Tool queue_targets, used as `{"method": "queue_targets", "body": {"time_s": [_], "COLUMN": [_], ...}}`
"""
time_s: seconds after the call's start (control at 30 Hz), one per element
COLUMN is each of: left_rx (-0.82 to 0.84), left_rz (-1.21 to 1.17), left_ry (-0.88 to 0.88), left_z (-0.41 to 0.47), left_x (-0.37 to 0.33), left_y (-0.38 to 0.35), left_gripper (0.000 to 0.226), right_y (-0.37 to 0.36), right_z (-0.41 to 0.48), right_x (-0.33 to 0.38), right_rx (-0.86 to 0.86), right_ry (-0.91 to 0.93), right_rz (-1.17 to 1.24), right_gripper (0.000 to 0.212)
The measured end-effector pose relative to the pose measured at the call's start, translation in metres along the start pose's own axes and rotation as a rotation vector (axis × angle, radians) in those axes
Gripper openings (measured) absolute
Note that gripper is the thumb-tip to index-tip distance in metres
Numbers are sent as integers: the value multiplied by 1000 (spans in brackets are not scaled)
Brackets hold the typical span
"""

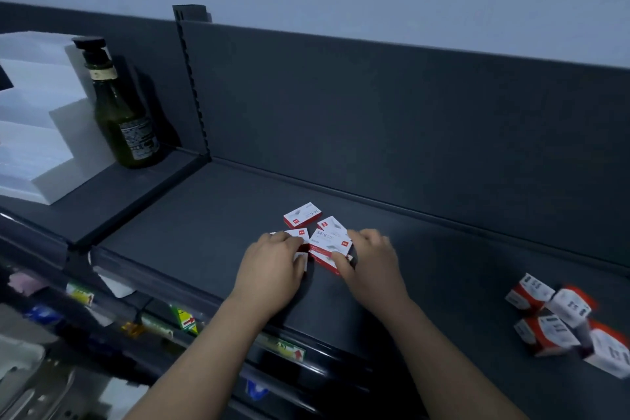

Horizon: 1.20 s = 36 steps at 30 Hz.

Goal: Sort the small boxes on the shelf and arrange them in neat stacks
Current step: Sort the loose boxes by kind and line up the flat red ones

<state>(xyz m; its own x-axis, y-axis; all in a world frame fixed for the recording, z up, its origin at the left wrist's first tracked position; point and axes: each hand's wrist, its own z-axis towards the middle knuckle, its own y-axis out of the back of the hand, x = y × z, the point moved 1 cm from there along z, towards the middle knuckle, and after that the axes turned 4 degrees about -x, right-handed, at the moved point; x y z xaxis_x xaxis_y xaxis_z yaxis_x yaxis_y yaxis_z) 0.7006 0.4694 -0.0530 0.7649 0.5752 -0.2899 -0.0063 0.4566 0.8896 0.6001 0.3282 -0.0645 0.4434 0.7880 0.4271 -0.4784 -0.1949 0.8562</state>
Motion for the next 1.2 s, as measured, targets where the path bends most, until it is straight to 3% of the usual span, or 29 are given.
{"method": "queue_targets", "body": {"time_s": [0.27,0.5,0.7,0.93,1.2], "left_rx": [-23,32,46,59,144], "left_rz": [-137,-168,-173,-307,-336], "left_ry": [-227,-414,-520,-603,-724], "left_z": [6,-3,-15,-43,-84], "left_x": [-59,-132,-196,-307,-458], "left_y": [-10,-22,-32,-48,-81], "left_gripper": [22,34,25,25,38], "right_y": [56,111,156,213,297], "right_z": [-50,-111,-157,-223,-307], "right_x": [-48,-94,-131,-204,-300], "right_rx": [-73,-236,-300,-294,-322], "right_ry": [-93,-203,-317,-487,-589], "right_rz": [-119,-214,-272,-294,-319], "right_gripper": [44,30,13,42,44]}}
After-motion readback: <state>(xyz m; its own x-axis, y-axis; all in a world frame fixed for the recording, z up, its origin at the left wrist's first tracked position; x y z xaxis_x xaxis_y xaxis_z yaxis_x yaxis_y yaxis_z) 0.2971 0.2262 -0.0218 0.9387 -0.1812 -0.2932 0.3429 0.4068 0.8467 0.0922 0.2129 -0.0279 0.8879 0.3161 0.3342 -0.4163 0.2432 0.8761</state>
